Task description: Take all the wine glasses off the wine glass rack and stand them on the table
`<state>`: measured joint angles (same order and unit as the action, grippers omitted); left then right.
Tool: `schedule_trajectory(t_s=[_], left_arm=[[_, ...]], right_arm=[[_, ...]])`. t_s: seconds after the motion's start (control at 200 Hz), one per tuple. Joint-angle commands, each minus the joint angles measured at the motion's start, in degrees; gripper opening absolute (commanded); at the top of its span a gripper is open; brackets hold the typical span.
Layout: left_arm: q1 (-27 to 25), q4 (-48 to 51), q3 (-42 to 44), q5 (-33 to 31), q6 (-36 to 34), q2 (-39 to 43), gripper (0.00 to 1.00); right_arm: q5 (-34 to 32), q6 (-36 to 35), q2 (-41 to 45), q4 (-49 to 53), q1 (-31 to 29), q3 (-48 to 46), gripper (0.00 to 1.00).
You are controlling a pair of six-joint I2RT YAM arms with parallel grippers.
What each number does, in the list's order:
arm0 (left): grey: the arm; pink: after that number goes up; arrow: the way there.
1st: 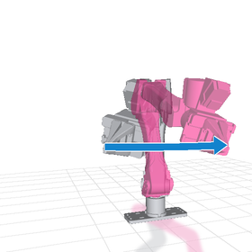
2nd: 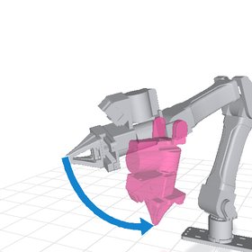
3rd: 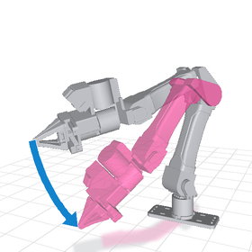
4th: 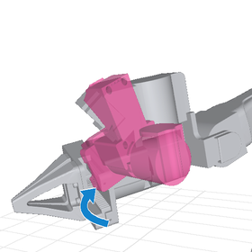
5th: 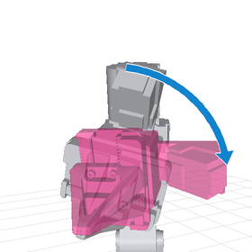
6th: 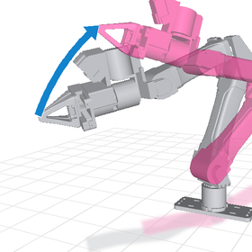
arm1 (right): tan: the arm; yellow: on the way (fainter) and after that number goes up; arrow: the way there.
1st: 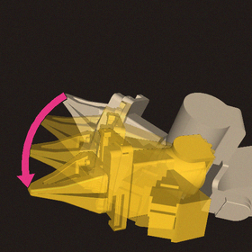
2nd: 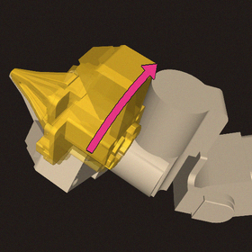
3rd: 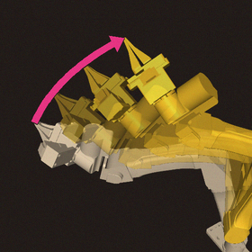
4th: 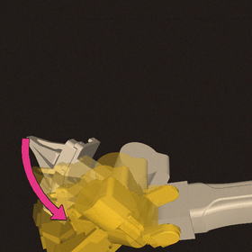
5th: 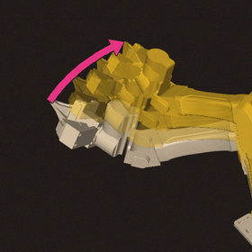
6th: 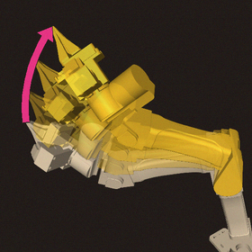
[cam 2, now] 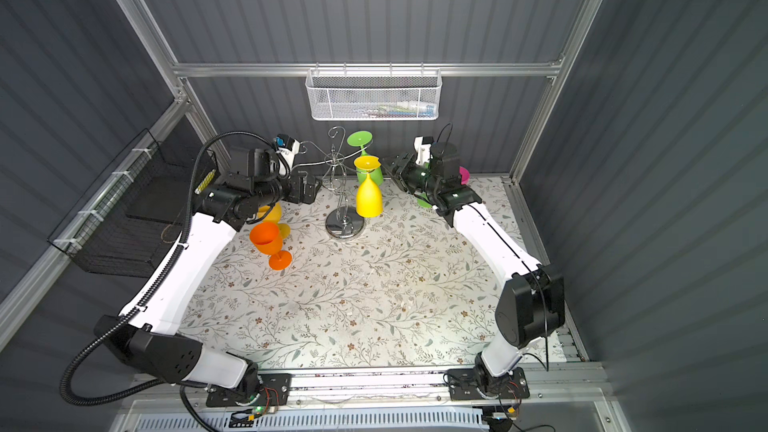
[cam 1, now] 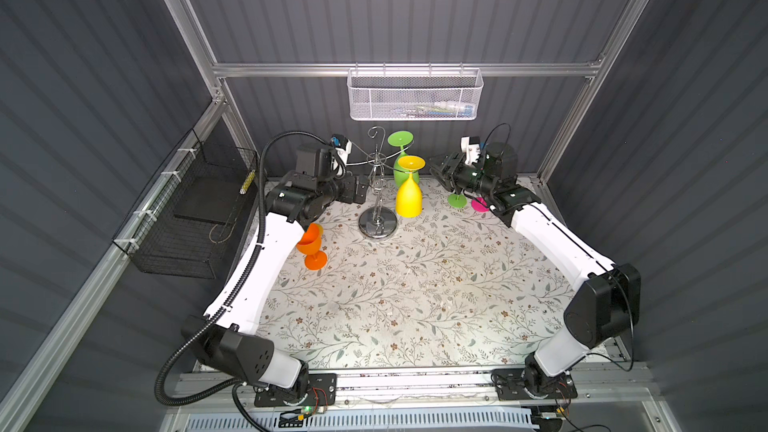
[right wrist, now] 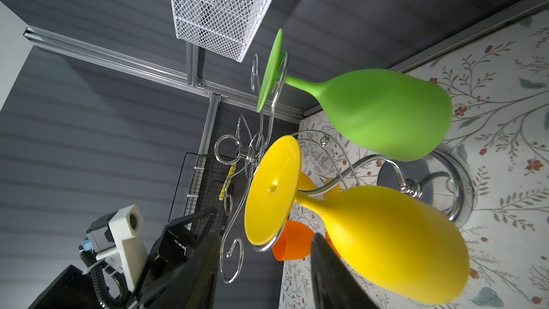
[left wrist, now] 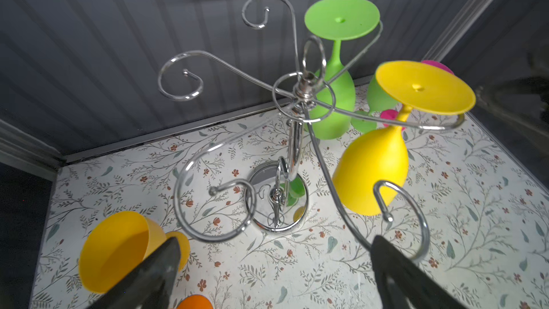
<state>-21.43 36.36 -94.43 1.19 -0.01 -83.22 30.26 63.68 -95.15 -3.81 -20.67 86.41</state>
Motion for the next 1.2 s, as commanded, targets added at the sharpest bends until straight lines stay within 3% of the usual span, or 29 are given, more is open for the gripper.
schedule_trajectory(t_s=[0.0,0.545,0.84,1.191], left_arm=[[-0.3,-7.7,3.8,5.6,-3.3,4.3,1.00],[-0.3,-17.2,17.2,16.2,-5.7,11.7,1.00],[-0.3,-18.0,18.8,16.8,-6.7,12.6,1.00],[-0.3,-18.9,20.1,17.0,-6.8,13.3,1.00]], right_arm=[[0.9,2.3,-1.5,-2.3,0.3,2.2,0.47],[0.3,3.3,-6.7,-2.4,0.3,5.6,0.36],[0.3,5.8,-8.8,-4.7,0.1,6.0,0.28],[-1.0,6.1,-9.0,-4.8,-0.4,6.7,0.09]])
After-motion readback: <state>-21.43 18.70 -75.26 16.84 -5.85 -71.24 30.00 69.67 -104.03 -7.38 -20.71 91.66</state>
